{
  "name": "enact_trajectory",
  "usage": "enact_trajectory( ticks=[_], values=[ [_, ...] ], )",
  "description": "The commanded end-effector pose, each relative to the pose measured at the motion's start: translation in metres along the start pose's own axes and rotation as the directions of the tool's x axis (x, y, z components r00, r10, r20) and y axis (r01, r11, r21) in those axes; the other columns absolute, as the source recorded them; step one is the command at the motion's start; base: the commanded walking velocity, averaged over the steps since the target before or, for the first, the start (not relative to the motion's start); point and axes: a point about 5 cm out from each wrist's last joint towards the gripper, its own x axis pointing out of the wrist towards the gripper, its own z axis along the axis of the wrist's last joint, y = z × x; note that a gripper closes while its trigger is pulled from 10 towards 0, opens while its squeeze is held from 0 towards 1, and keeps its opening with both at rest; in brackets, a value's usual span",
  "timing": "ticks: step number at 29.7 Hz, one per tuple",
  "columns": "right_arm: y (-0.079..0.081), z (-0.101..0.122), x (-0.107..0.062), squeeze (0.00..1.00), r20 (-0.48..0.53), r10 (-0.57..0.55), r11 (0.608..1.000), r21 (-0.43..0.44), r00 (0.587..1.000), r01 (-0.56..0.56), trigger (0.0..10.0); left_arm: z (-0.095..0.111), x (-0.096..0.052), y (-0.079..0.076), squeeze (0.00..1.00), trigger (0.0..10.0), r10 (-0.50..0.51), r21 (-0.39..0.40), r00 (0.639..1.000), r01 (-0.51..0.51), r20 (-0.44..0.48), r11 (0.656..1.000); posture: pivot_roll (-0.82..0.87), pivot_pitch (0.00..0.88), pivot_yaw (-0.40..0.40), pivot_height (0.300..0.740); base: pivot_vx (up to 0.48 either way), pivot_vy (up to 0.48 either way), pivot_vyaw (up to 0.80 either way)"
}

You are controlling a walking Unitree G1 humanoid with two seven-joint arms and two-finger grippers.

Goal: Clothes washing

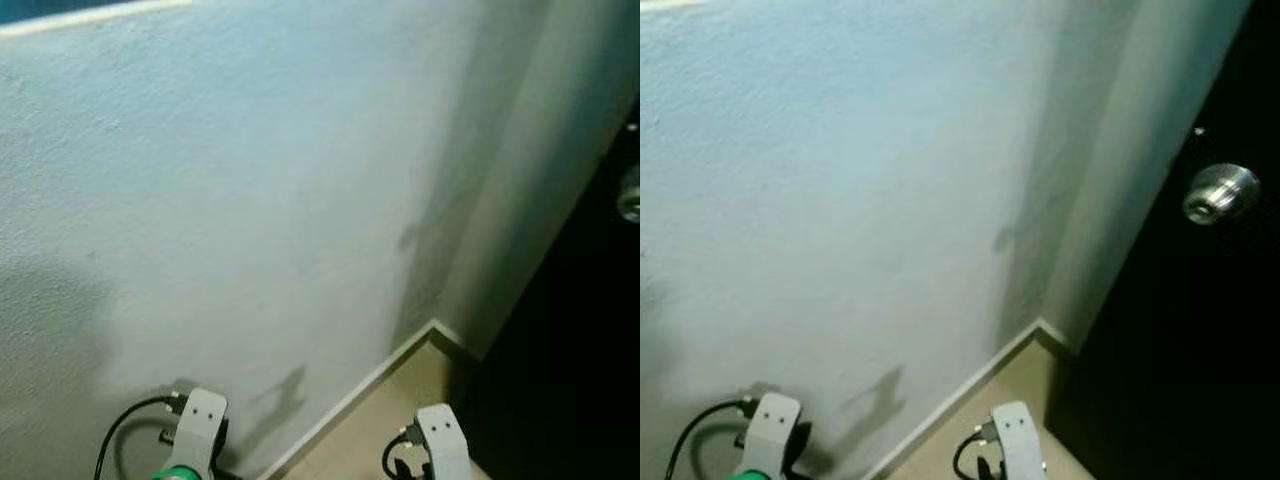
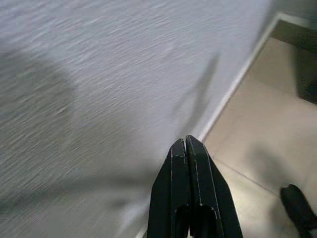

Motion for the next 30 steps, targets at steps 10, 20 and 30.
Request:
enact_trajectory(
  ticks=[10,20,30],
  values=[
    [0.006,-0.011,0.005,0.0,0.045,-0.02,1.0,-0.005,0.999,0.021,10.0,-0.01,-0.003,-0.002,0.0,10.0,-0.006,-0.051,1.0,0.006,0.009,0.999,-0.08,0.048,0.104,0.74,0.0,0.0,-0.8],
    [0.012,-0.018,0.003,0.0,0.074,-0.003,1.0,0.005,0.997,0.003,10.0,-0.009,-0.004,-0.003,0.0,10.0,-0.032,-0.057,0.999,0.034,0.031,0.998,-0.08,0.027,0.113,0.74,0.0,0.0,-0.8],
    [0.012,-0.019,0.003,0.0,0.083,0.018,1.0,-0.025,0.996,-0.016,10.0,-0.01,-0.007,-0.003,0.0,10.0,-0.03,-0.034,0.998,0.032,0.05,0.999,-0.08,0.02,0.102,0.74,0.0,0.0,-0.8]
  ],
)
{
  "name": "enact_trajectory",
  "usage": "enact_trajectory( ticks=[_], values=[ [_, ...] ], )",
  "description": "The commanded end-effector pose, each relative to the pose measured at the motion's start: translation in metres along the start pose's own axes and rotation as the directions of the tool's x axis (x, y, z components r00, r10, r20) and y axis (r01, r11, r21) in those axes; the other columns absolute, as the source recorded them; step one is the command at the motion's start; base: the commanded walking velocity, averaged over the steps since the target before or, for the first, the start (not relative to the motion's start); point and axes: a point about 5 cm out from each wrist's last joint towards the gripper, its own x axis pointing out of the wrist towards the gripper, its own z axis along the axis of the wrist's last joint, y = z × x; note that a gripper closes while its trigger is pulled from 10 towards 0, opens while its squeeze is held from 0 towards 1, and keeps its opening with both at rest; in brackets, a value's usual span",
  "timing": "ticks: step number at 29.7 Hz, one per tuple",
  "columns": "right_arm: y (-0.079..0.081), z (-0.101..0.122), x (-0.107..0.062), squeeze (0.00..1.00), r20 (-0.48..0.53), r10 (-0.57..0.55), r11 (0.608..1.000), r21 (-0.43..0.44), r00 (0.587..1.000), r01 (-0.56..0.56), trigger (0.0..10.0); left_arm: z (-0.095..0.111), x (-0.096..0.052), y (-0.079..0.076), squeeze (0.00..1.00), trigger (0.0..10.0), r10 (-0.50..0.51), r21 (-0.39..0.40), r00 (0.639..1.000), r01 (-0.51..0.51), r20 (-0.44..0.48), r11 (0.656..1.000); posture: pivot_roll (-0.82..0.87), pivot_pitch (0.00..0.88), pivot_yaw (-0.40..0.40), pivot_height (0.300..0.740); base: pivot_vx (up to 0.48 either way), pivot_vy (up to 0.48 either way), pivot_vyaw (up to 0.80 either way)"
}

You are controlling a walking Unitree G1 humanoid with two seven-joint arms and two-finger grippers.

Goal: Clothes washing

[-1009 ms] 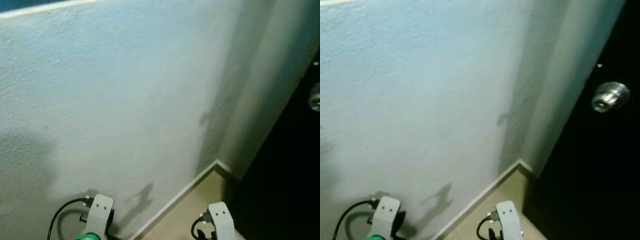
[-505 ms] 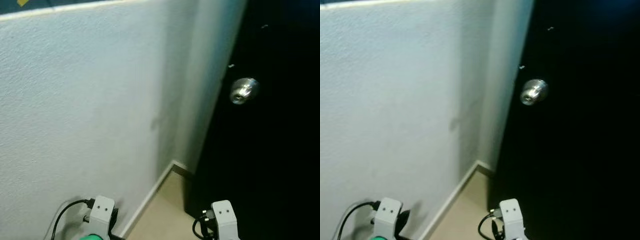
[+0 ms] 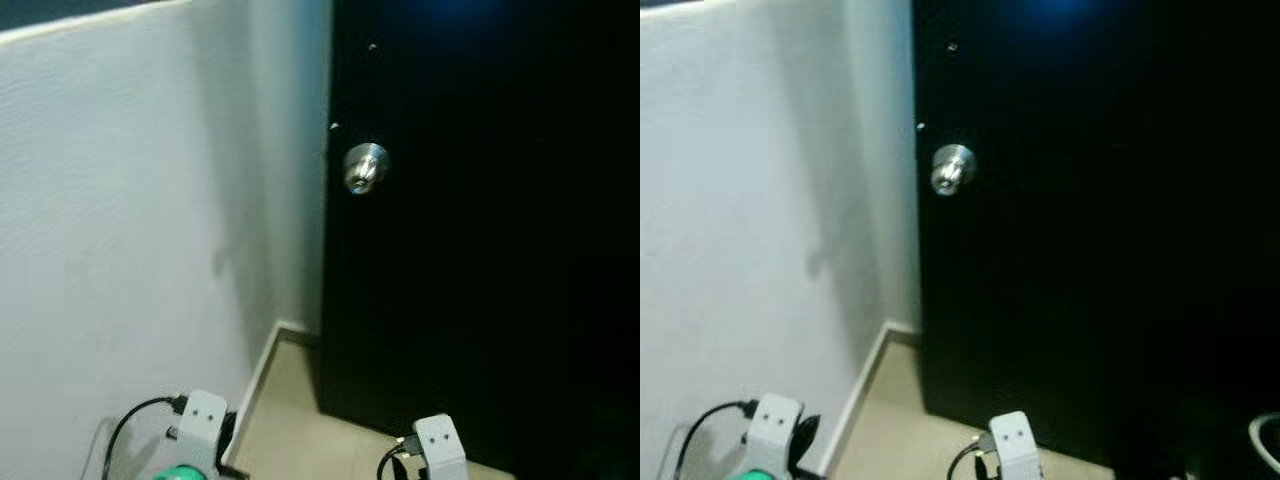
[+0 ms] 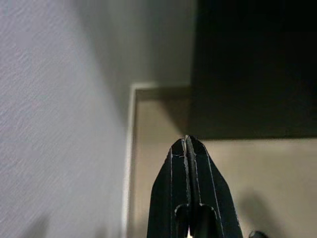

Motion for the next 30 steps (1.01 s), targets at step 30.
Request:
enact_trajectory(
  ticks=[30],
  values=[
    [0.004,0.018,0.013,0.0,0.068,0.058,0.998,-0.01,0.996,-0.057,10.0,0.018,-0.002,0.011,0.0,10.0,0.129,0.014,0.986,-0.131,0.104,0.991,-0.04,0.055,0.054,0.74,0.0,0.0,-0.8]
  ],
)
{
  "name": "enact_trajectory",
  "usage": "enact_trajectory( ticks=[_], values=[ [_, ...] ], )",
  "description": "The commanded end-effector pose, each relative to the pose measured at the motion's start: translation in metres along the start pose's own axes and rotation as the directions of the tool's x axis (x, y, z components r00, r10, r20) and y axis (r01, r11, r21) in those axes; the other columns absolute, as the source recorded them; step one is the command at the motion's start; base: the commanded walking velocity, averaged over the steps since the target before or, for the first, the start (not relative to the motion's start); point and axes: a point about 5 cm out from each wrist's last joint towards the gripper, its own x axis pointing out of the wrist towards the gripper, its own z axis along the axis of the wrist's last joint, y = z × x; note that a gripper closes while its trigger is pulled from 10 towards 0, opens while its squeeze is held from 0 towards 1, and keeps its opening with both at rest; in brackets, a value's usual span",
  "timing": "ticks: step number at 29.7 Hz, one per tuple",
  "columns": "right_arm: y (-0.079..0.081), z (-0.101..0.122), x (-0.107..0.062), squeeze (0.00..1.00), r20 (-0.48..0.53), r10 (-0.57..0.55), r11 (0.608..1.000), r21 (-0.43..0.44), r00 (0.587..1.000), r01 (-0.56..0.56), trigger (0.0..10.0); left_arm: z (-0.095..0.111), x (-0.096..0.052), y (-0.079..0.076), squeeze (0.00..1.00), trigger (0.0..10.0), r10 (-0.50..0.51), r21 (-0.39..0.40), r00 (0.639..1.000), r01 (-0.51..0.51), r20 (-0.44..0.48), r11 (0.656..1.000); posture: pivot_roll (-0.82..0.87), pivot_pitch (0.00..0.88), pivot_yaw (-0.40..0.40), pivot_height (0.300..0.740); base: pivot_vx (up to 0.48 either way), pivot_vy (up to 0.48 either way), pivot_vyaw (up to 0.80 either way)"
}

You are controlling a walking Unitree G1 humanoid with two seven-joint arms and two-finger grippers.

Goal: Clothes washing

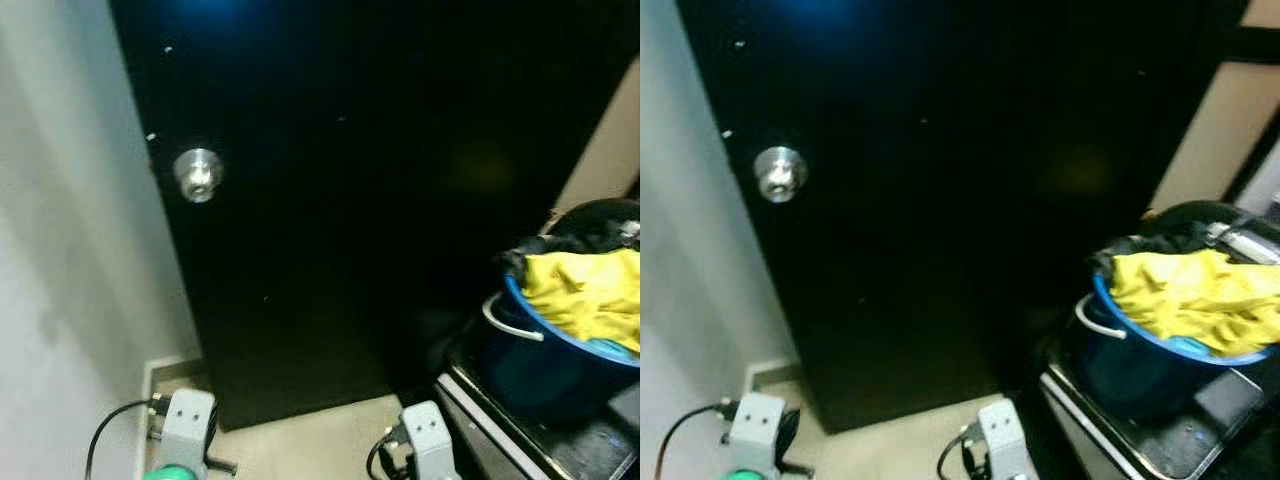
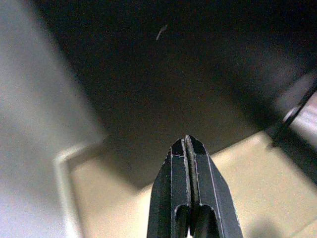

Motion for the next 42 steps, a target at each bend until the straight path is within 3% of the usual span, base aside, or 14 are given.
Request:
enact_trajectory(
  ticks=[1,9,16,26,35,42],
  values=[
    [0.001,-0.002,-0.001,0.0,-0.003,-0.001,1.0,0.017,1.0,0.001,10.0,-0.008,-0.007,0.005,0.0,10.0,0.019,0.016,0.999,-0.019,-0.031,1.0,-0.04,0.058,0.054,0.74,0.0,0.0,-0.8],
    [-0.001,0.002,0.0,0.0,0.013,-0.012,1.0,0.018,1.0,0.012,10.0,-0.009,-0.013,-0.009,0.0,10.0,-0.088,-0.012,0.996,0.088,-0.031,0.996,-0.04,0.054,0.057,0.74,0.0,0.0,-0.8],
    [-0.003,0.003,0.0,0.0,0.026,-0.031,0.999,0.025,0.999,0.03,10.0,-0.004,-0.007,-0.011,0.0,10.0,-0.076,-0.019,0.997,0.076,-0.018,0.997,-0.04,0.048,0.06,0.74,0.0,0.0,-0.8],
    [0.0,0.005,0.003,0.0,0.033,-0.031,0.999,0.02,0.999,0.03,10.0,0.001,-0.003,-0.006,0.0,10.0,-0.059,-0.031,0.998,0.059,-0.006,0.998,-0.03,0.046,0.071,0.74,0.0,0.0,-0.8],
    [0.015,0.009,0.007,0.0,0.043,-0.015,0.999,0.037,0.999,0.014,10.0,0.006,-0.003,0.005,0.0,10.0,-0.045,-0.04,0.999,0.045,-0.001,0.998,-0.01,0.051,0.087,0.74,0.0,0.0,-0.8],
    [0.011,0.029,0.011,0.0,0.123,-0.009,0.997,0.073,0.992,0.0,10.0,0.016,-0.001,0.004,0.0,10.0,-0.054,-0.069,0.997,0.058,0.058,0.996,-0.01,0.05,0.092,0.74,0.114,0.0,-0.11]
  ],
)
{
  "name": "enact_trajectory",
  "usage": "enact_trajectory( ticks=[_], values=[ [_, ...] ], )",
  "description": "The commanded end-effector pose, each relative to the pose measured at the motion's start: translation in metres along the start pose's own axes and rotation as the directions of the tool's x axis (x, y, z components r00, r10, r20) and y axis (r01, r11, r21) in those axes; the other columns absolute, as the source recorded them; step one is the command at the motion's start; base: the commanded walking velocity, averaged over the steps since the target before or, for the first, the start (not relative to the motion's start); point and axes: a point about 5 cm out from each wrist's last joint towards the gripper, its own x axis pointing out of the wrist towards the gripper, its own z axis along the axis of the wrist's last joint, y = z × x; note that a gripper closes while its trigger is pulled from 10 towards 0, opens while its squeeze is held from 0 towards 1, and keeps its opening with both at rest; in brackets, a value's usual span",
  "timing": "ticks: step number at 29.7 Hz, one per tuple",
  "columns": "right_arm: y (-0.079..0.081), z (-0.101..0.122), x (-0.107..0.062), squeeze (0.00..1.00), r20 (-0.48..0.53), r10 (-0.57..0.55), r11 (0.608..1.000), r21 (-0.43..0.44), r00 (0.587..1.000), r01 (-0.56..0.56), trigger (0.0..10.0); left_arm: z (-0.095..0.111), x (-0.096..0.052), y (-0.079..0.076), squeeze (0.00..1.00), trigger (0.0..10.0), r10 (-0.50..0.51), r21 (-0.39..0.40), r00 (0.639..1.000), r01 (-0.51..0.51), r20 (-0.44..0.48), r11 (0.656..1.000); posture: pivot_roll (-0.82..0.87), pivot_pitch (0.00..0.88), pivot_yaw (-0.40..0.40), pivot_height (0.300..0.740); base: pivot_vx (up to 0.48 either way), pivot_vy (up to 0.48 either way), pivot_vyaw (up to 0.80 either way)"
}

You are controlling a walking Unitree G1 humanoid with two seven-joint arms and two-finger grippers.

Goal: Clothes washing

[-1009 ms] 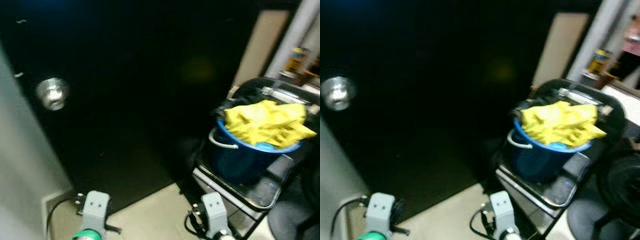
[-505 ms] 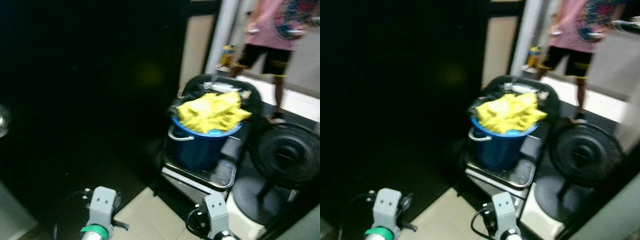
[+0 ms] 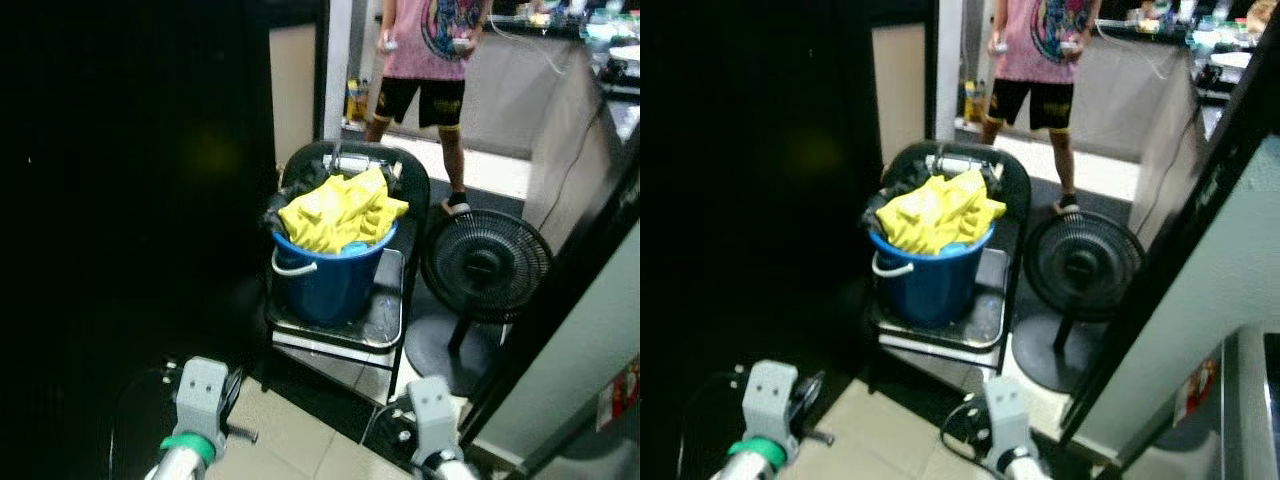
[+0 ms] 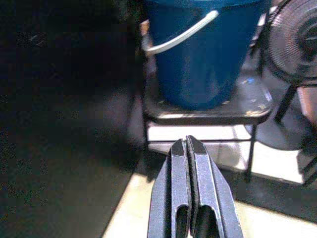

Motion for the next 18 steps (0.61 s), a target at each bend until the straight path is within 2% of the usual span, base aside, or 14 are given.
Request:
enact_trajectory(
  ticks=[1,18],
  values=[
    [0.0032,0.0041,0.0018,0.0,0.014,0.012,1.0,0.022,1.0,-0.013,10.0,-0.0014,-0.003,0.0007,0.0,10.0,-0.001,-0.019,1.0,0.001,-0.003,1.0,-0.02,0.048,0.091,0.74,0.292,0.0,0.0],
    [-0.0025,0.0033,-0.0025,0.0,0.014,0.017,1.0,0.005,1.0,-0.017,10.0,0.0079,0.0019,-0.0055,0.0,10.0,-0.019,-0.057,0.999,0.02,0.034,0.998,-0.03,0.027,0.071,0.74,0.362,0.0,0.0]
  ],
)
